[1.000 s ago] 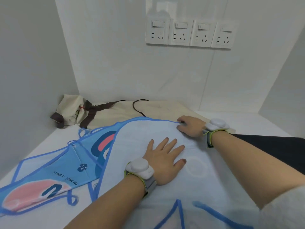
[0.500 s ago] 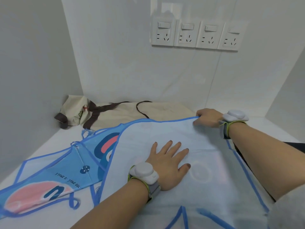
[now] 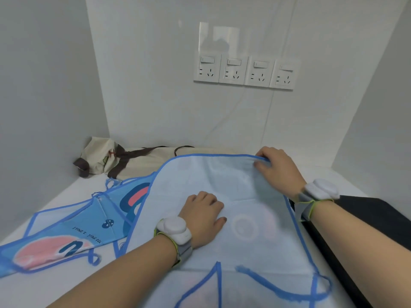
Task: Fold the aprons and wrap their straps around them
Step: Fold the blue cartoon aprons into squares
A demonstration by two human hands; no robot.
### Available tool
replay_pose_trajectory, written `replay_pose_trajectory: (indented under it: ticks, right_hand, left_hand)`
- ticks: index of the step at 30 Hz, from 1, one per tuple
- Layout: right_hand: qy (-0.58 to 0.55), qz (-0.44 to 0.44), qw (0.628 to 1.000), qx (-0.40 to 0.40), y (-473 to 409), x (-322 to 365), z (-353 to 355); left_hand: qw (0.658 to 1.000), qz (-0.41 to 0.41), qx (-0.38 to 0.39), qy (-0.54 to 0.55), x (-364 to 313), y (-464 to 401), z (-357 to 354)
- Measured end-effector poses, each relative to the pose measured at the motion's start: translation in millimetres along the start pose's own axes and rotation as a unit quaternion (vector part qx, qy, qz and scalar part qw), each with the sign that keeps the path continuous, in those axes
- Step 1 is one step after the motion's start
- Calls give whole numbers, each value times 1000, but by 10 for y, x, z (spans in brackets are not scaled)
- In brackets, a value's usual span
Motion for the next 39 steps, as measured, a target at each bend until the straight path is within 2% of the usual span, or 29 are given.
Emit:
replay_pose_trajectory:
  ticks: [4,10,14,18,21,23,25,27,29,33,39]
  right_hand:
    - [-28,39,998,34,375,50,74]
    - [10,79,990,117,883,-58,35]
    - [67,89,978,178,1155,-156,-89]
    - [120,66,944,300,1384,-244,-240]
    - [113,21,929,353,1391,-244,-231]
    - [66,-15,944,323,1270,-196,-163]
    - [42,-34,964,260,1101,-134,-143]
    - [70,-43,970,227,967,-106,-263]
    - [113,-60,963,238,880,-138,-483]
    - [168,-94,948,252,774,-279,-787]
    - [205,-66,956,198,635,-312,-742]
  left_hand:
    - [995,26,-83,50,46,186,347]
    - [969,-7,-246,-23,143,499,1084]
    - [961,-22,-272,-49,20,609,1234]
    - [956,-27,-289,-38,-14,721,1281]
    - [964,7,-265,-10,112,693,1276]
    - [976,52,-210,23,244,615,1174]
    - [987,95,-120,49,390,542,943]
    - [991,123,-30,54,516,488,660]
    - [990,133,14,44,612,423,464]
    - [988,145,54,-7,735,276,270]
    - [990,128,38,-50,881,125,232]
Point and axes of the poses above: each hand's wrist, its own y-axis away from the middle knuckle, its own z-axis out of the back of the hand, x = y × z, the point moved 9 cm from there along -y, towards the middle knuckle, and after that the axes turned 10 degrees about -z, right-handed, at the moved point
